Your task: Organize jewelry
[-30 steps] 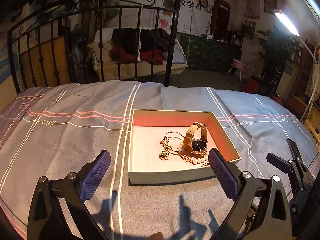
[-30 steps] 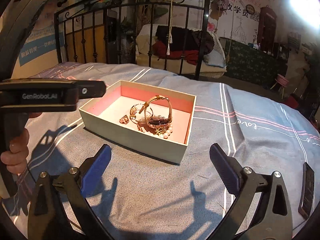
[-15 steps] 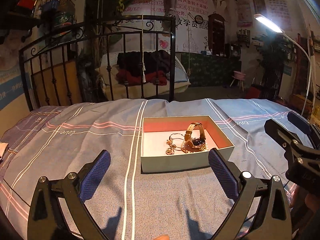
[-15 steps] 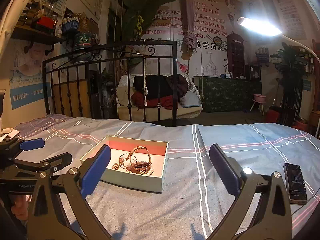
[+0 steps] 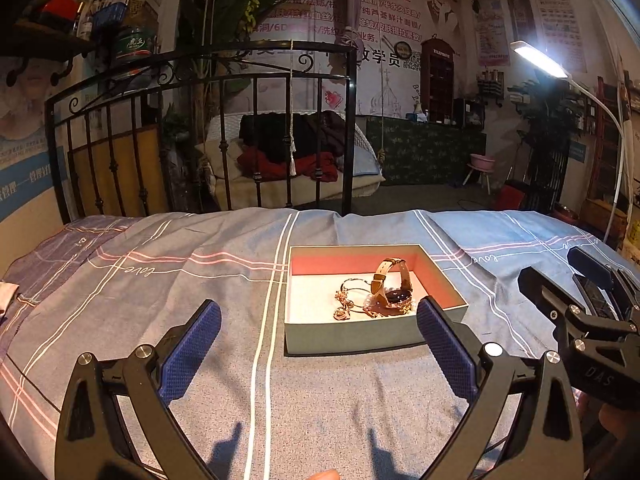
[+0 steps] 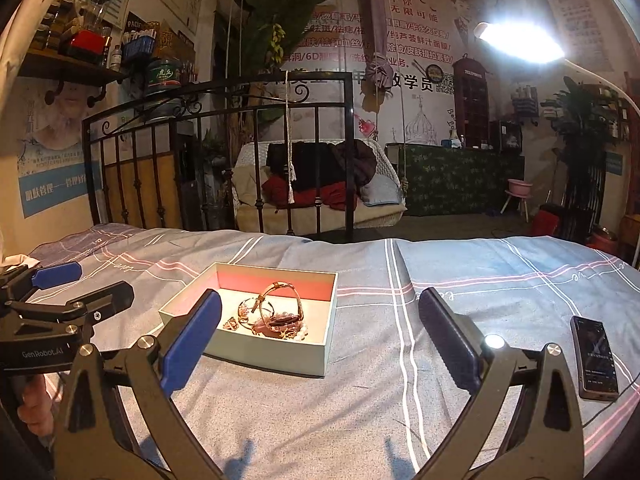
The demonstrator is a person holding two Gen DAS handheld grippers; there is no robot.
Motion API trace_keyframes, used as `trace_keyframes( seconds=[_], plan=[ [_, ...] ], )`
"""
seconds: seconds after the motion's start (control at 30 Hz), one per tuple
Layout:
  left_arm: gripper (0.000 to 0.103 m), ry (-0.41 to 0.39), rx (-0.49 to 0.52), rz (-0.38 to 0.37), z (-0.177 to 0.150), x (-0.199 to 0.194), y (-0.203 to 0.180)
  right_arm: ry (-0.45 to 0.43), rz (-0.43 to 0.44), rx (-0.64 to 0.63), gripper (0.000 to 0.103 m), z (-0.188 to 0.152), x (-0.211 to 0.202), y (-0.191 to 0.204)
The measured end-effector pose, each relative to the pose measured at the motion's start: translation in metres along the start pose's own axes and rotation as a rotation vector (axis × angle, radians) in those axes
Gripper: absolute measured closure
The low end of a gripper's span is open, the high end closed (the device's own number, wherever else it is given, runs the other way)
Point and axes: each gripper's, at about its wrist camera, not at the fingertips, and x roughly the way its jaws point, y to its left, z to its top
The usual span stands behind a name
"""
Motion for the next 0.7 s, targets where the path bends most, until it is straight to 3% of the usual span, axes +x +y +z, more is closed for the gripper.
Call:
trace_keyframes(
  seconds=[0.7],
  plan=[
    [0.007,0.003,0.006,-0.002,-0.0018,-0.0003,-0.0010,0.021,0.009,-0.001,0.006,-0.0063,0.0020,0.0006]
  ],
)
